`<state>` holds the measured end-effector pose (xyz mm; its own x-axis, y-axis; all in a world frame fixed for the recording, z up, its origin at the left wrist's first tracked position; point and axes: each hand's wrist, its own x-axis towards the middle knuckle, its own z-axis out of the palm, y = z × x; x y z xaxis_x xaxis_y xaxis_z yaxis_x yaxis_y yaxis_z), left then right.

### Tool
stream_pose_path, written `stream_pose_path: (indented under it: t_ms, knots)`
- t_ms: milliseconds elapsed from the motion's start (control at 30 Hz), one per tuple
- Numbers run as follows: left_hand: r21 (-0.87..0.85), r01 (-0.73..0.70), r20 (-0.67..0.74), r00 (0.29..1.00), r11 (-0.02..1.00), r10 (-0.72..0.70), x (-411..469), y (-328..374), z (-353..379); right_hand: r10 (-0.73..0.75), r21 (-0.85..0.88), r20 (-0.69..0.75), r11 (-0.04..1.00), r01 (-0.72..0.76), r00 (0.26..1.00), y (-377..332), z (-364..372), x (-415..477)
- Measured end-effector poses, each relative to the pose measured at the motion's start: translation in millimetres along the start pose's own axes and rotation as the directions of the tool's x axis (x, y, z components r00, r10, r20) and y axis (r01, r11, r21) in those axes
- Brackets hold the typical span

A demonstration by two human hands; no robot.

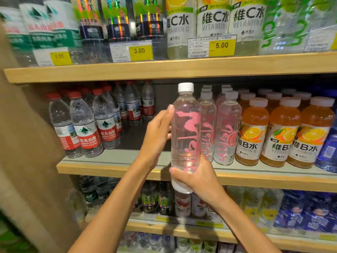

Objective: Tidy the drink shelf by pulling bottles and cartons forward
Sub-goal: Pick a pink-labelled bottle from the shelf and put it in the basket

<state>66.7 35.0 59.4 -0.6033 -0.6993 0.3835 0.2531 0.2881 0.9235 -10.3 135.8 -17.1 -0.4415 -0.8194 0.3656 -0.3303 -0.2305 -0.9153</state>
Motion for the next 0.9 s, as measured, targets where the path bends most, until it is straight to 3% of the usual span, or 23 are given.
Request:
stream_pose_path:
  t_ms: [100, 167, 267, 400, 467, 600, 733, 900]
  knots:
    - [0.082, -0.131, -0.002, 0.991, 0.988, 0.131, -15, -12, 2, -0.033, -0.077, -0.144, 0.997, 0.022, 0.989, 6, 16, 10]
    - [0.159, -0.14, -0.067, 0.986, 0.977, 0.152, -15, -22, 4, -0.04, -0.134, -0.158, 0.991, 0.019, 0.987, 12, 26, 15]
    - [0.249, -0.119, -0.207, 0.963, 0.961, 0.173, -3, -34, -6, 0.037, -0.126, -0.061, 0.991, -0.044, 0.997, 22, 31, 24]
    - [0.191, -0.083, -0.266, 0.955, 0.978, 0.133, 20, -48, -28, -0.037, -0.205, 0.084, 0.977, 0.054, 0.996, 34, 20, 32]
    - [0.196, -0.098, -0.274, 0.95, 0.976, 0.15, 30, -55, -36, -0.096, -0.365, 0.096, 0.923, 0.124, 0.991, 44, 10, 33]
    - [0.334, -0.124, -0.23, 0.951, 0.935, 0.208, 48, -66, -47, -0.207, -0.664, 0.143, 0.705, 0.249, 0.968, 69, -5, 38]
    - [0.378, -0.054, -0.272, 0.948, 0.924, 0.166, 58, -85, -50, -0.277, -0.753, 0.248, 0.547, 0.365, 0.928, 83, -9, 43]
    - [0.392, 0.025, -0.238, 0.968, 0.92, 0.075, 64, -99, -53, -0.352, -0.785, 0.243, 0.476, 0.396, 0.904, 91, -9, 44]
